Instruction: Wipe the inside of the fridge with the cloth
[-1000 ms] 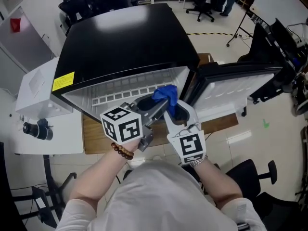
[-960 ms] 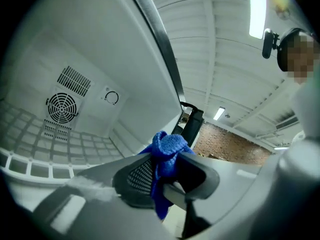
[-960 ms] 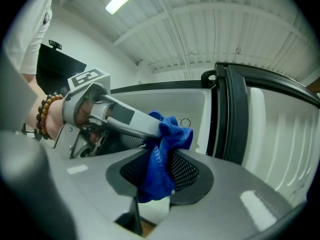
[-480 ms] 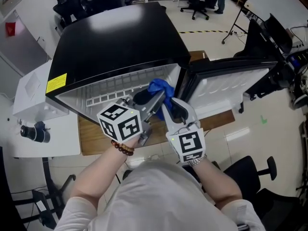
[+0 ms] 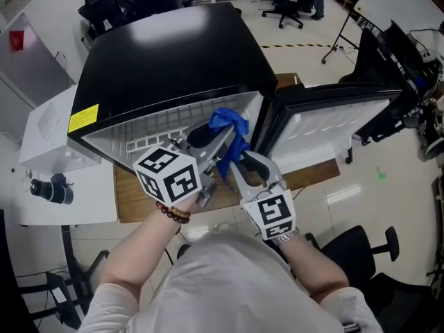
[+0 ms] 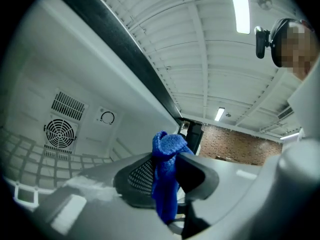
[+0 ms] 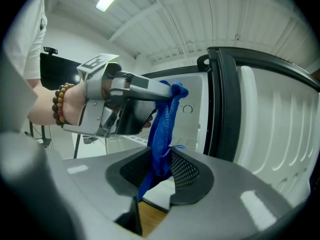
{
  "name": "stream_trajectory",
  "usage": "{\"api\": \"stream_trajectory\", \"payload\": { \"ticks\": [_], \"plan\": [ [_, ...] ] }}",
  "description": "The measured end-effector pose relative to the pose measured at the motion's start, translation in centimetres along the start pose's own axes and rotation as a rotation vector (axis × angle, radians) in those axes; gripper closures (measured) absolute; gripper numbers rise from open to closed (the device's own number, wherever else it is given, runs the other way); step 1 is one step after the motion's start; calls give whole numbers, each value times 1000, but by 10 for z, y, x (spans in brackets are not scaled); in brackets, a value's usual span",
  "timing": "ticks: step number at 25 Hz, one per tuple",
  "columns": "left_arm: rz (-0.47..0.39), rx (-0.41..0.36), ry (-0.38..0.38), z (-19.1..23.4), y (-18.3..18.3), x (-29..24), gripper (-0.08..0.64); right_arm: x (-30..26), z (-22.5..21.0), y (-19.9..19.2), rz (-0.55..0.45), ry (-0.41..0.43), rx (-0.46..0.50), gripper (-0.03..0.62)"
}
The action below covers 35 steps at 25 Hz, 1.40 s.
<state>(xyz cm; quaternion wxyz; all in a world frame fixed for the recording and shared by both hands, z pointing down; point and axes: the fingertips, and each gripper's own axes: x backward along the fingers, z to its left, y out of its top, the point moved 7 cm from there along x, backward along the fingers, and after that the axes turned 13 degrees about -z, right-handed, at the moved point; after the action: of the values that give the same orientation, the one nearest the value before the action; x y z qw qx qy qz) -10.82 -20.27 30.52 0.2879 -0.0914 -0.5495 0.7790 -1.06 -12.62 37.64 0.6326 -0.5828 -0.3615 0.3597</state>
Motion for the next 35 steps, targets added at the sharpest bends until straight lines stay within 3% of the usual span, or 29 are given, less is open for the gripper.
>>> {"api": "stream_trajectory", "payload": {
  "ticks": [7, 19, 35],
  "plan": [
    [14, -114, 28, 2, -4, -17, 459, 23, -8, -7, 8, -53, 12, 479],
    [-43, -134, 79, 12, -8, -55, 459, 40, -12, -13, 27, -80, -12, 479],
    [-131, -290, 242, 41, -2, -75, 459, 48, -9, -20, 38, -68, -25, 479]
  ]
}}
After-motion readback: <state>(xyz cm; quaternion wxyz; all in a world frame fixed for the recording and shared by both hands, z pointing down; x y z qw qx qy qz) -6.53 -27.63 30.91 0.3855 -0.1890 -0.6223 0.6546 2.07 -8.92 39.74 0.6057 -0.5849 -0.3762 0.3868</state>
